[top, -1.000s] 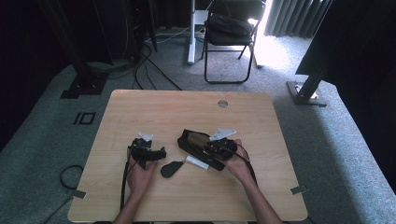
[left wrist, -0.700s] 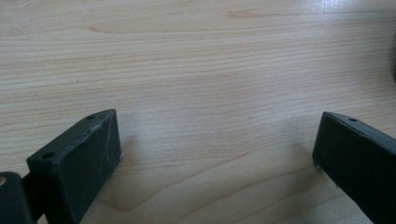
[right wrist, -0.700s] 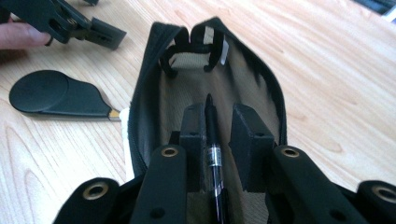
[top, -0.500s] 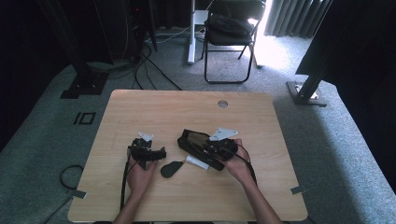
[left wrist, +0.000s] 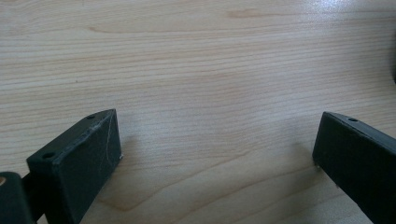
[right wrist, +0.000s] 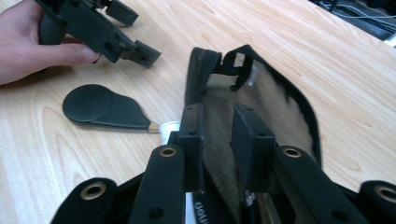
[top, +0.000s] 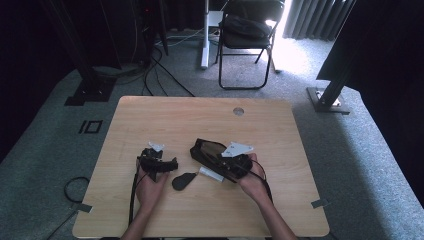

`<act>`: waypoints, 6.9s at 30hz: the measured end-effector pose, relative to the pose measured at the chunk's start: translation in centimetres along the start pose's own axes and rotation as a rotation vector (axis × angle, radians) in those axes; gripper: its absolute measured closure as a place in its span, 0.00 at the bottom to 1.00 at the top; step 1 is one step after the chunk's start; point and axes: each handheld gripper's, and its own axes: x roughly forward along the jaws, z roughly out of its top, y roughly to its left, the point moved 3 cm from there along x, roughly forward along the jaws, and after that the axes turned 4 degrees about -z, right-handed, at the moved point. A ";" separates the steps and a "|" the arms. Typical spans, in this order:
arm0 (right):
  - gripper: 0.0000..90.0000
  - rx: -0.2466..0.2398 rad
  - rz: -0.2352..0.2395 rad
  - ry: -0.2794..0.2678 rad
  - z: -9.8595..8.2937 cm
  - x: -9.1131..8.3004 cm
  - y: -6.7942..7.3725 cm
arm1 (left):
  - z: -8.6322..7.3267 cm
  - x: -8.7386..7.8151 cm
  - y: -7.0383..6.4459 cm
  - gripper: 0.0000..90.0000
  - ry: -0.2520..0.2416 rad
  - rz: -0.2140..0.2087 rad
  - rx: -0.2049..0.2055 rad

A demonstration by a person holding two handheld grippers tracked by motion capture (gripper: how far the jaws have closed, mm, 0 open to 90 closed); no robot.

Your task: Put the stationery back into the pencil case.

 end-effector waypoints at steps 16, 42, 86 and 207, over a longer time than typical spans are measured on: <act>0.75 -0.017 0.024 0.014 -0.6 0.5 1.8 | 0.0 0.0 0.0 0.01 0.000 0.000 0.000; 0.73 -0.072 0.034 0.022 -2.1 0.7 4.7 | 0.0 0.0 0.0 0.01 -0.002 0.000 -0.002; 0.78 -0.060 -0.010 0.207 -4.7 4.8 4.0 | 0.0 0.0 0.0 0.01 -0.002 0.000 -0.002; 0.79 -0.068 -0.042 0.026 0.4 -1.5 3.7 | 0.0 0.0 0.0 0.01 -0.002 -0.001 -0.001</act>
